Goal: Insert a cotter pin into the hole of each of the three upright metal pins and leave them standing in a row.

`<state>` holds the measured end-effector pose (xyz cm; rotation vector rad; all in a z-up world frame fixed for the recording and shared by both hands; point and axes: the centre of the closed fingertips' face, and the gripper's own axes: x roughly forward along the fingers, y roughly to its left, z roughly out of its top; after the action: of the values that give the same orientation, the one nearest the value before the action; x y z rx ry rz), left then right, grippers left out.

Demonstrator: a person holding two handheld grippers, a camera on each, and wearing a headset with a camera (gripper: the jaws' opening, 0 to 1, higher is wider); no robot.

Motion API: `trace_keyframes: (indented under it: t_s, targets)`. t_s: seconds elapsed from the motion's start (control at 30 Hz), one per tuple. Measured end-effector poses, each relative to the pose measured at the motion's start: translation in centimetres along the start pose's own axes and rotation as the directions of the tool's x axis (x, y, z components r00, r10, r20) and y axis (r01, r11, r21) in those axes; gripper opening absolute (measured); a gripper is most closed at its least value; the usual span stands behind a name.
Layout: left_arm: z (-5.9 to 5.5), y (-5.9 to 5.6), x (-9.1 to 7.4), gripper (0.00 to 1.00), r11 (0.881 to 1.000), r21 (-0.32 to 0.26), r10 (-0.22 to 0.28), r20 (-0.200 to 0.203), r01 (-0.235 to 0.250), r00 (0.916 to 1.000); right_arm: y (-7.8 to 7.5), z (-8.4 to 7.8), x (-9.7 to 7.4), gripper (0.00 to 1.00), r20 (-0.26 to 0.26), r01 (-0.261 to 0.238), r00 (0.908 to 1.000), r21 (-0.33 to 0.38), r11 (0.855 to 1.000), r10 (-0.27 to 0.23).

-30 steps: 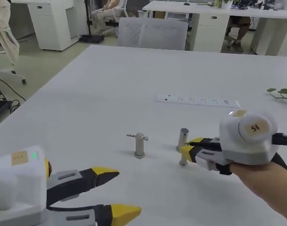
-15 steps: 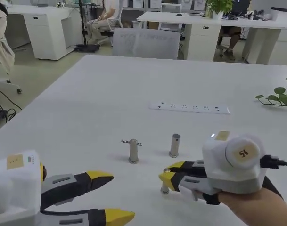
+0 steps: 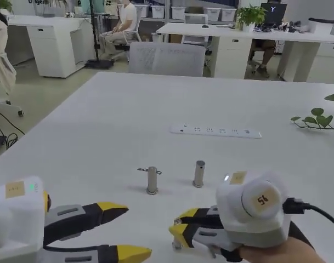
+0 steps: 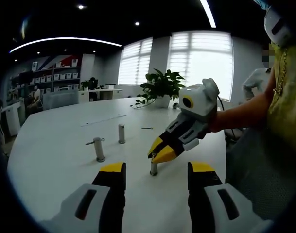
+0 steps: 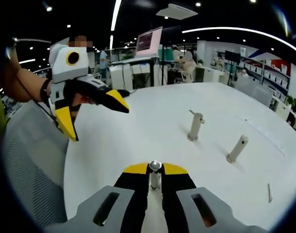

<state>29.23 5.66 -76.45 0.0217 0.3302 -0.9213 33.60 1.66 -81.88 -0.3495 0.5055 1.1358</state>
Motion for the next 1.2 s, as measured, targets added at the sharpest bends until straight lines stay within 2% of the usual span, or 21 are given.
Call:
trace_keyframes:
  t_s: [0.13,0.37,0.73,1.2]
  targets:
    - [-0.1,-0.2,-0.1,0.49,1.0,-0.001,-0.001,-0.004,0.001,1.0,-0.1,-0.5,0.0,0.09,-0.006,-0.011,0.9999,0.004,1.0,0.011]
    - [-0.4,-0.2,0.1,0.49,1.0,-0.004,-0.006,-0.015,0.005,0.9999,-0.2,-0.5,0.0,0.09,0.013,-0.031,0.9994,-0.005,0.999,0.031]
    - [-0.3,-0.4,0.9,0.48,1.0,-0.002,-0.026,-0.018,0.025,0.9995,-0.4,-0.6,-0.1,0.11,0.018,-0.026,0.9995,-0.027,0.999,0.026]
    - [-0.2,-0.7,0.6,0.48,1.0,0.001,-0.026,-0.023,0.026,0.9994,-0.3,-0.6,-0.3,0.18,0.012,-0.032,0.9994,-0.029,0.999,0.033]
